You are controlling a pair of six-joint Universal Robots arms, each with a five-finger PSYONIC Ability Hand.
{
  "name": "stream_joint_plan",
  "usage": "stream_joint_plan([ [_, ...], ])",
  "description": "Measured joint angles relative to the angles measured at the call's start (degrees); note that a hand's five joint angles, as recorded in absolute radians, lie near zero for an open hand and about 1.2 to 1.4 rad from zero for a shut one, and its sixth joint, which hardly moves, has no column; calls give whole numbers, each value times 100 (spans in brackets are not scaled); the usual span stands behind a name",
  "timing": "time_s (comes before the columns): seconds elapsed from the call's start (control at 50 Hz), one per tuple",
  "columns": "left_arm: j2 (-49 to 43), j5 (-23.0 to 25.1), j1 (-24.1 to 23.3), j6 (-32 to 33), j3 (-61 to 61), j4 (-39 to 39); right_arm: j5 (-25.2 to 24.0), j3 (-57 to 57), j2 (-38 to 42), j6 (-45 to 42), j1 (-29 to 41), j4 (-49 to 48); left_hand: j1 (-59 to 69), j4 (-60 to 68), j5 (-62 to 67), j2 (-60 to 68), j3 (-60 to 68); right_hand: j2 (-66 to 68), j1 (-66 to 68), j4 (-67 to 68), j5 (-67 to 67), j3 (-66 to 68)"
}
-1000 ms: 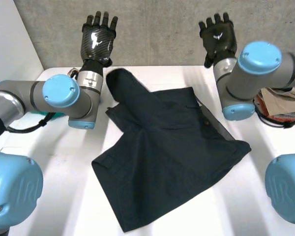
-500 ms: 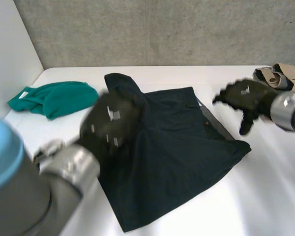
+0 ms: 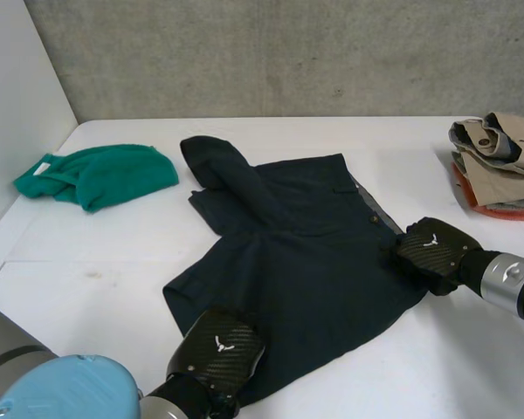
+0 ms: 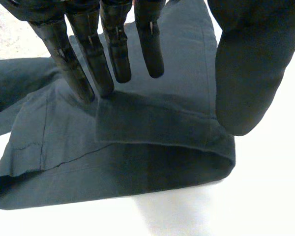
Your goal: Fold the laundry.
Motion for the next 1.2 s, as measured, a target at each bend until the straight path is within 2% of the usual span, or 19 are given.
stream_joint_plan([
  [0.14,-339,-1,-4,417,13,235,20,179,-18,286,24,-252,1024,938,904,956,948,0,0,0,21,0],
  [0.16,-375,-1,-6,477,15,267,22,193,-23,297,27,-257,1691,1556,1522,1586,1548,0,0,1,24,0],
  [0.18,-390,-1,-7,502,17,283,22,197,-25,300,27,-258,1691,1556,1522,1586,1548,0,0,1,23,0],
  [0.2,-424,-3,-10,566,21,336,27,209,-30,306,29,-258,2585,2401,2359,2505,2364,0,0,1,23,0],
  [0.22,-435,-4,-11,589,23,360,29,213,-33,308,30,-257,2585,2401,2359,2505,2364,0,0,1,22,0],
  [0.24,-450,-10,-13,636,28,424,39,220,-37,309,29,-254,3551,3523,3464,3560,3505,0,0,1,24,0],
  [0.3,-425,-83,-17,712,38,565,106,236,-70,308,21,-241,3551,3751,3559,3753,3706,0,0,1,23,0],
  [0.42,-47,-384,-27,782,-3,706,448,310,-440,295,-22,-126,3551,3751,3559,3755,3708,0,0,2,23,0],
  [0.6,645,-520,-67,790,-199,520,800,570,-1648,76,-35,771,3426,3548,3426,3563,3523,0,0,4,22,0],
  [0.66,715,-445,-93,784,-286,340,778,656,-1923,15,-10,981,896,1221,1201,1209,1254,0,0,5,23,0],
  [0.7,710,-359,-118,780,-339,243,756,693,-1984,-2,12,1023,734,846,833,876,884,-184,-29,-232,-204,-208],
  [0.72,689,-279,-144,778,-380,184,744,702,-1956,-5,33,1014,730,759,741,797,799,-1208,-889,-1260,-1241,-1222],
  [0.74,676,-242,-157,778,-399,160,740,704,-1919,-5,44,1003,719,705,684,760,757,-1800,-1472,-1717,-1704,-1790],
  [0.76,639,-171,-185,779,-434,125,733,699,-1833,-3,60,967,699,634,613,698,687,-3106,-2778,-2976,-3007,-3047],
  [0.78,624,-147,-195,779,-446,115,731,697,-1793,-2,65,949,682,604,581,670,659,-3565,-3241,-3535,-3479,-3493],
  [0.8,570,-87,-225,782,-478,95,722,686,-1654,2,75,859,651,573,555,634,625,-4873,-4555,-4782,-4841,-4733],
  [0.84,508,-39,-254,785,-502,88,714,672,-1512,7,74,719,649,572,546,627,622,-5408,-5062,-5451,-5464,-5414],
  [1.02,258,15,-284,798,-512,237,709,613,-978,-60,34,-78,380,368,331,412,407,-5227,-4980,-5307,-5217,-5253],
  [1.2,-106,8,-270,810,-464,599,693,322,-158,-52,77,-420,198,169,130,202,231,-3302,-2964,-3393,-3358,-3342],
])
